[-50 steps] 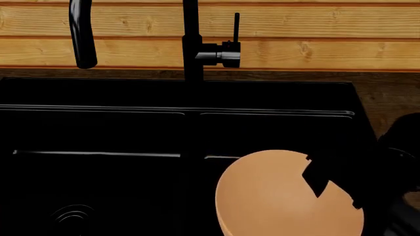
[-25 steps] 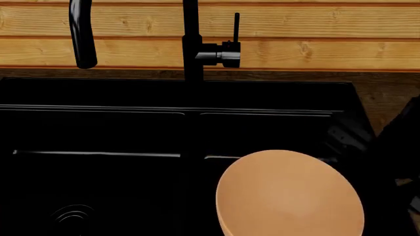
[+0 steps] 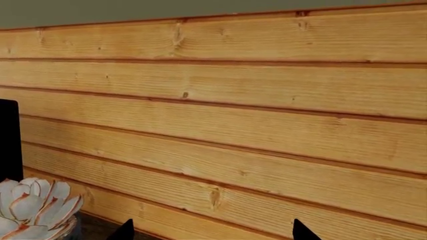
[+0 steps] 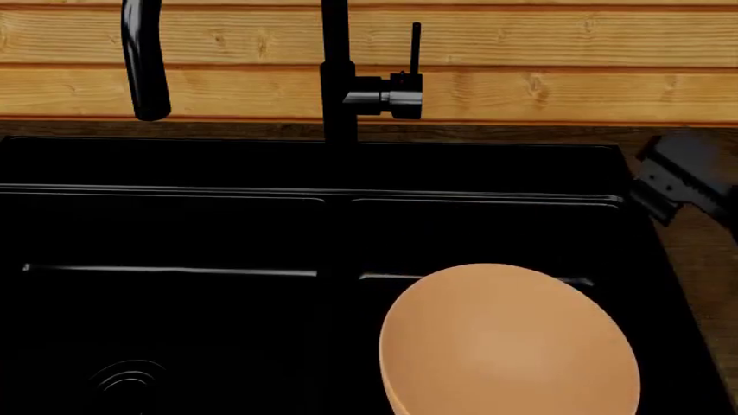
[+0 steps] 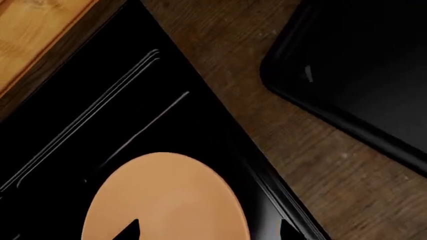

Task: Move the fresh-baked cupcake off the tray onto the counter, and place the bowl used for mixing into the sink.

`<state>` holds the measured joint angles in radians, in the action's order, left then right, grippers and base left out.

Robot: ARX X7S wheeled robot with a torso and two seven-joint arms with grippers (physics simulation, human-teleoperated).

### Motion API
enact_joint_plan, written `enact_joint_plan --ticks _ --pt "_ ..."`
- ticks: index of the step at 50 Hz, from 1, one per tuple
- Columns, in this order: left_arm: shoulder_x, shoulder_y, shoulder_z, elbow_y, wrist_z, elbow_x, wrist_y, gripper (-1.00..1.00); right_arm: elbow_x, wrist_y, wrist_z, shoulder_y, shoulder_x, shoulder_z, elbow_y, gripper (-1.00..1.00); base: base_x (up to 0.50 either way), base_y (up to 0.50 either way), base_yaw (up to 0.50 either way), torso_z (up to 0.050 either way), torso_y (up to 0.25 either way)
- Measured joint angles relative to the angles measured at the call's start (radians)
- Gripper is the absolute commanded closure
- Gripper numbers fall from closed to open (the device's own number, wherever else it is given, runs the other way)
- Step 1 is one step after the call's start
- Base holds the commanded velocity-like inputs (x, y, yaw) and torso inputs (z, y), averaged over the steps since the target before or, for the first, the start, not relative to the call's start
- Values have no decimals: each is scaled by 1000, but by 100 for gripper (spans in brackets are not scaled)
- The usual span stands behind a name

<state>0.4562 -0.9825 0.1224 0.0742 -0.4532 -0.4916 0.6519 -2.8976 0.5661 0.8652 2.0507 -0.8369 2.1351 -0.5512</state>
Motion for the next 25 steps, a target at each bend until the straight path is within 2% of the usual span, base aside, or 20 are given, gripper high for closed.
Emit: enact_joint_plan --ticks 25 --pt "5 2 4 -27 -6 -8 14 -100 101 -121 156 209 -165 -68 224 -100 0 0 0 0 0"
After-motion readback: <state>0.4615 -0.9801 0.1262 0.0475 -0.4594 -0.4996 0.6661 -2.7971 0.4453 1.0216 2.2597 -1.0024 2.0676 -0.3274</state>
